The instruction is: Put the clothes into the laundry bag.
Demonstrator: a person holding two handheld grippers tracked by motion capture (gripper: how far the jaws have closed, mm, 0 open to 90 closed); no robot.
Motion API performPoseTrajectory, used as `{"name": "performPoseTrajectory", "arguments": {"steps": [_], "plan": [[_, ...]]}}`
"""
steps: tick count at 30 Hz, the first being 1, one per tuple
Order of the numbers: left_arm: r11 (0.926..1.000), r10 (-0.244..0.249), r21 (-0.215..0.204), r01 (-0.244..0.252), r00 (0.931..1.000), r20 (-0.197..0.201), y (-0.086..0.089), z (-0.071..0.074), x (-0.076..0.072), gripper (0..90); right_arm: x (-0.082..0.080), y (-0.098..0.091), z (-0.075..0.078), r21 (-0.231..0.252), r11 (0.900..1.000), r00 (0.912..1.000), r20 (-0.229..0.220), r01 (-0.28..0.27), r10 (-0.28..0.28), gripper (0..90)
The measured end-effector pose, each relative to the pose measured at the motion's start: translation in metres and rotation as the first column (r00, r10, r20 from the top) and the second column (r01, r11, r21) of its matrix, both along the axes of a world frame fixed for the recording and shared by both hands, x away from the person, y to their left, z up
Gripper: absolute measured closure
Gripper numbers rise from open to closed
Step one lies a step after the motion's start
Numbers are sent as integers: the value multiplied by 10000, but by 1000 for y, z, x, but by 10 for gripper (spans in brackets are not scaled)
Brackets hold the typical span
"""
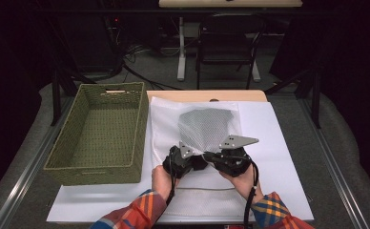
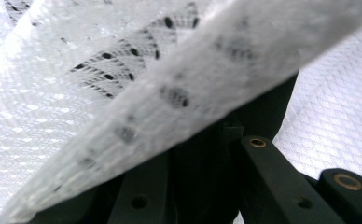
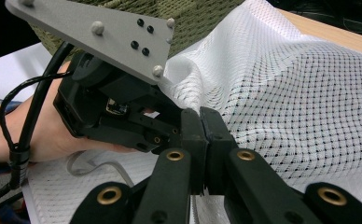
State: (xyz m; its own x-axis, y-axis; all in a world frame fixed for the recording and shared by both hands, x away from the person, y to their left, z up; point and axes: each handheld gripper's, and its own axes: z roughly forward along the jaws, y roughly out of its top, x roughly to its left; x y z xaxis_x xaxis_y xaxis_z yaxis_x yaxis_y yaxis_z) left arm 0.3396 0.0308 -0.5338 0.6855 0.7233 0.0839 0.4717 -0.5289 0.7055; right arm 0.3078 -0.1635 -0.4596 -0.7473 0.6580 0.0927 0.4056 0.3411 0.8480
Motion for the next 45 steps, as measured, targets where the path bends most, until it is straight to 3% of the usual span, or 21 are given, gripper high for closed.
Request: {"name": "performPoseTrajectory", "arguments": {"steps": [6, 9, 16, 18, 22, 26, 30, 37, 45], "plan": [[9997, 233, 99, -233, 9997, -12, 1, -4, 4, 792, 0, 0, 0, -25, 10000, 10000, -12, -47, 47, 895], [9999, 69, 147, -69, 10000, -43, 1, -4, 3, 760, 1, -1, -1, -39, 10000, 10000, -22, -33, 33, 894], [9993, -326, 147, 335, 9978, -579, 4, 0, -1, 606, 1, -2, -2, -86, 10000, 10000, 20, -28, 28, 894], [9987, -473, 140, 485, 9960, -764, 4, 2, -4, 518, 1, -3, -2, -58, 10000, 10000, 24, -31, 31, 894], [9962, -864, 50, 873, 9921, -906, 4, 7, -11, 395, 1, -3, -1, -40, 10000, 10000, -8, -12, 12, 894], [9921, -1243, 65, 1256, 9869, -1033, 9, 13, -19, 334, 1, -3, -1, -56, 10000, 10000, 12, -2, 2, 894], [9888, -1493, -85, 1491, 9841, -966, 16, 22, -29, 298, 1, -3, -1, -67, 10000, 10000, 2, 22, -22, 894], [9842, -1755, -314, 1742, 9836, -420, 26, 39, -46, 192, 1, -4, -1, -74, 9999, 10000, 30, 71, -71, 894], [9885, -1428, -511, 1422, 9897, -67, 34, 45, -35, 160, 1, -4, 0, -54, 10000, 10000, 39, 81, -81, 894]]}}
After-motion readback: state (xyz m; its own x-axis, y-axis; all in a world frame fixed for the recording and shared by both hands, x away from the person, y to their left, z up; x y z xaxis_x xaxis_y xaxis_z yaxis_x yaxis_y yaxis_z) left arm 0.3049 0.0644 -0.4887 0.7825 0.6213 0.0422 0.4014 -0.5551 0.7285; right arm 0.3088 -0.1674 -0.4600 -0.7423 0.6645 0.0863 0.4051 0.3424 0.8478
